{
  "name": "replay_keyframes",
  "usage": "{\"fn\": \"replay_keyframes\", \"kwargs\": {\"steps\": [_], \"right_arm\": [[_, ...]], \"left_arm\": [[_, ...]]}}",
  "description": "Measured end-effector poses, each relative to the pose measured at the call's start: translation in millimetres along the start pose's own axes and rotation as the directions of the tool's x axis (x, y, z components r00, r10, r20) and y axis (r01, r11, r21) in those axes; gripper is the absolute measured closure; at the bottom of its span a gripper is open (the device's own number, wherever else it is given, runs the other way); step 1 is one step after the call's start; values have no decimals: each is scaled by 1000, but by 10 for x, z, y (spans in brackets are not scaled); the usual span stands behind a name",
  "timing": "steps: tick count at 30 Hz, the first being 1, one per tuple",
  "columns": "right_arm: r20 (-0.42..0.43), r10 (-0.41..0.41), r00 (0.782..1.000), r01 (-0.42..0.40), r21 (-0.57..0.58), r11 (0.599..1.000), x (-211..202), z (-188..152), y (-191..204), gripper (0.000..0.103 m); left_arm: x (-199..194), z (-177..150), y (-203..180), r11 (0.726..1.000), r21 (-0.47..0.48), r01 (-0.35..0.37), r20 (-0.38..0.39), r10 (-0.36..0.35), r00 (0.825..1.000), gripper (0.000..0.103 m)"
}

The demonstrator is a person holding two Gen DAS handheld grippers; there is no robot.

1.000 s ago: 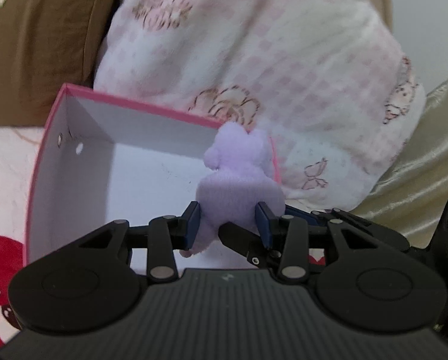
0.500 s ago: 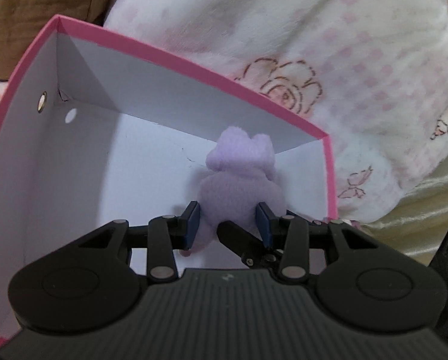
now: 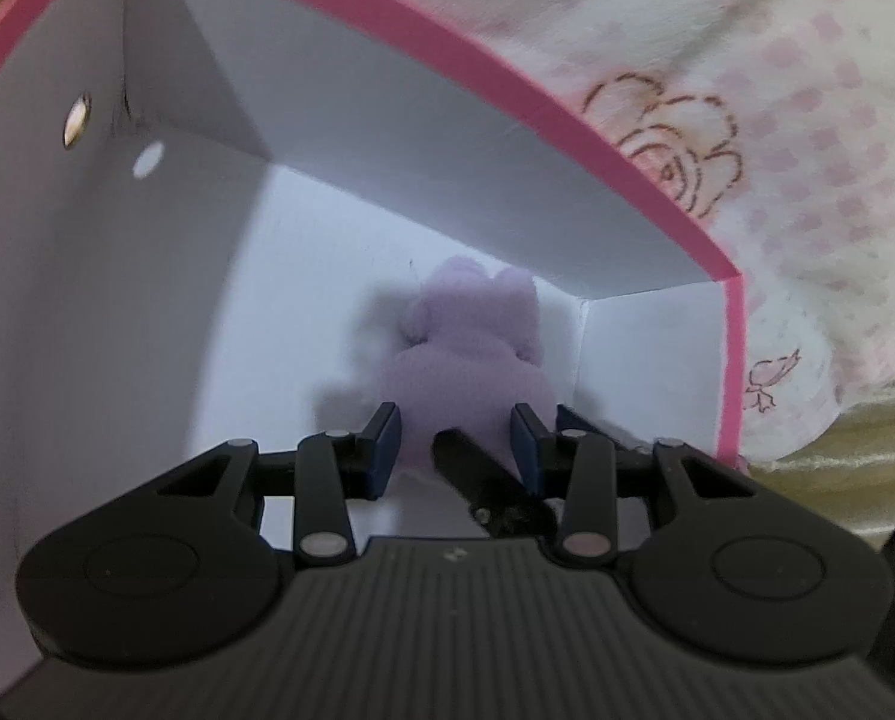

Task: Organize objects
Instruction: 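Open the left gripper to drop the plush inside the box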

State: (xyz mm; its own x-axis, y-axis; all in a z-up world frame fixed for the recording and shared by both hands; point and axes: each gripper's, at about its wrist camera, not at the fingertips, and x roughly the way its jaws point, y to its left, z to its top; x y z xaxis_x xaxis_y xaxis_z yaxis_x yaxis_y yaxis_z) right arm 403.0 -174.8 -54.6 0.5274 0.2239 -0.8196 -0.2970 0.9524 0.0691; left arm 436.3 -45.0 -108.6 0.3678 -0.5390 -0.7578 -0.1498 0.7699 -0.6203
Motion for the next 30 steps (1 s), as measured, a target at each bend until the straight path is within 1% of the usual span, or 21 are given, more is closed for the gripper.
{"fn": "replay_keyframes", "kwargs": {"steps": [4, 9, 12, 13, 15, 18, 20, 21, 22, 24, 27, 30], "right_arm": [[1, -22, 1000, 22, -29, 999, -17, -24, 43, 44], [-6, -49, 999, 49, -23, 999, -11, -64, 37, 44], [2, -96, 995, 96, -44, 994, -4, -60, 12, 46], [9, -94, 996, 94, -50, 994, -7, -76, 13, 52], [11, -64, 998, 64, -21, 998, -15, -92, -29, 54], [21, -71, 997, 72, -14, 997, -47, -116, -44, 54], [19, -60, 998, 60, -6, 998, -98, -131, -37, 54], [19, -54, 998, 54, -3, 999, -137, -137, -26, 54], [13, -43, 999, 43, 2, 999, -187, -143, -13, 54], [5, -33, 999, 33, 15, 999, -300, -155, 14, 53], [30, -21, 999, 20, 7, 1000, -535, -195, 76, 48], [30, -33, 999, 34, -40, 999, -743, -255, 175, 47]], "left_arm": [[37, -10, -28, 1000, 7, -11, 0, 11, 1000, 64], [41, -10, -87, 999, 24, -38, 17, 38, 999, 67], [63, -13, -119, 999, 28, -31, 14, 30, 999, 67], [56, -14, -131, 999, 25, -30, 15, 30, 999, 67], [13, -14, -174, 999, 39, -28, 24, 27, 999, 67], [-116, -50, -274, 992, 106, -61, 50, 56, 997, 66], [-198, -80, -362, 980, 171, -104, 75, 92, 993, 65], [-238, -92, -384, 974, 190, -122, 84, 108, 991, 65], [-288, -107, -400, 970, 201, -134, 91, 118, 989, 64], [-400, -134, -426, 969, 213, -128, 100, 109, 989, 62], [-549, -183, -470, 964, 228, -138, 104, 117, 988, 61], [-692, -249, -529, 952, 255, -167, 120, 140, 983, 56]]}}
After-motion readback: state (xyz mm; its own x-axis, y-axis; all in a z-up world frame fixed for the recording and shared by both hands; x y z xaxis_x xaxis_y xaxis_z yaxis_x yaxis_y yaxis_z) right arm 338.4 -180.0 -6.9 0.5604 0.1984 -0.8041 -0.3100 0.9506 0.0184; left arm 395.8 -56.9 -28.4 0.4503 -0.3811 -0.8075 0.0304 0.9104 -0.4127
